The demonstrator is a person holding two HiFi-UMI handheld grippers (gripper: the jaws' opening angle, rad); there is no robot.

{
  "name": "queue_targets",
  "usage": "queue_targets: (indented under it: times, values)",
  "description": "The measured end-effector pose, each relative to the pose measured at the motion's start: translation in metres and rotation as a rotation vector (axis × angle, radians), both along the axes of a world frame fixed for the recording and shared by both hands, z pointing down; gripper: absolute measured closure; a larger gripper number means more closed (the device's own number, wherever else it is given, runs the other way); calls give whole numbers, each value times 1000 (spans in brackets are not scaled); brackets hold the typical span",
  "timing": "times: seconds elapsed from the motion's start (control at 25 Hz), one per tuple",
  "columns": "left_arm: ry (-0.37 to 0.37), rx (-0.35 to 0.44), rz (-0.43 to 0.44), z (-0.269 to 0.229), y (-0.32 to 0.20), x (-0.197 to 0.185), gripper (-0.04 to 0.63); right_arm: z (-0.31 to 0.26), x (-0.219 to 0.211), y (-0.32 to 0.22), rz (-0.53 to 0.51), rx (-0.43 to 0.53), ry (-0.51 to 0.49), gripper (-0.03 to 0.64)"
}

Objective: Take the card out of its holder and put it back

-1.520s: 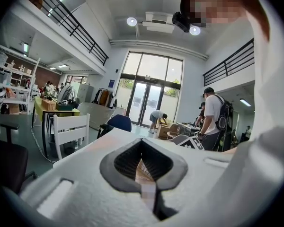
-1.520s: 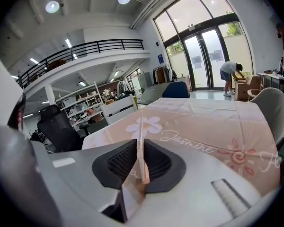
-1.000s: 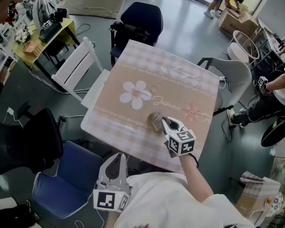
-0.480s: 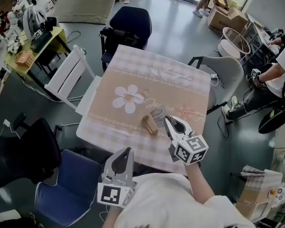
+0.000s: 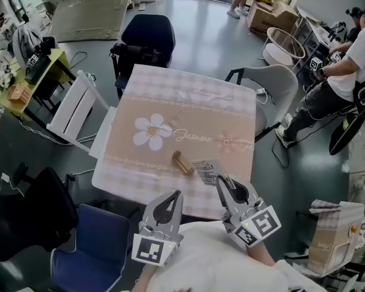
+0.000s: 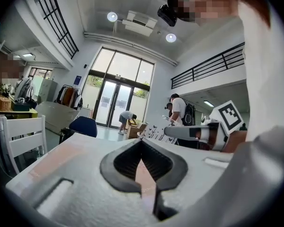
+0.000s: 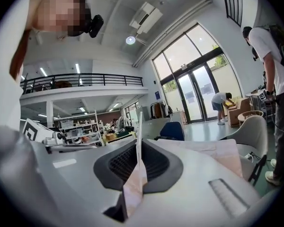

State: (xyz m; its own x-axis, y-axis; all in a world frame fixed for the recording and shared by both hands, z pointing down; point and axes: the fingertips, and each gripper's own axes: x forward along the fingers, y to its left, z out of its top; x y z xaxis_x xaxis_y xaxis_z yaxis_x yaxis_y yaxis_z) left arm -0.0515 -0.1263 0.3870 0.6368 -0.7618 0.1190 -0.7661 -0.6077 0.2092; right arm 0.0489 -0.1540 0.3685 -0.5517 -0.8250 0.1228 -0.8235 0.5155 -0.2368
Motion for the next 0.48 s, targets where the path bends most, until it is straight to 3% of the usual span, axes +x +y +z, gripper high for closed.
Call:
queue_targets:
  times: [0.48]
  values:
    - [8, -8, -3, 0, 7, -12, 595, 16, 0, 27, 10, -57, 1, 603]
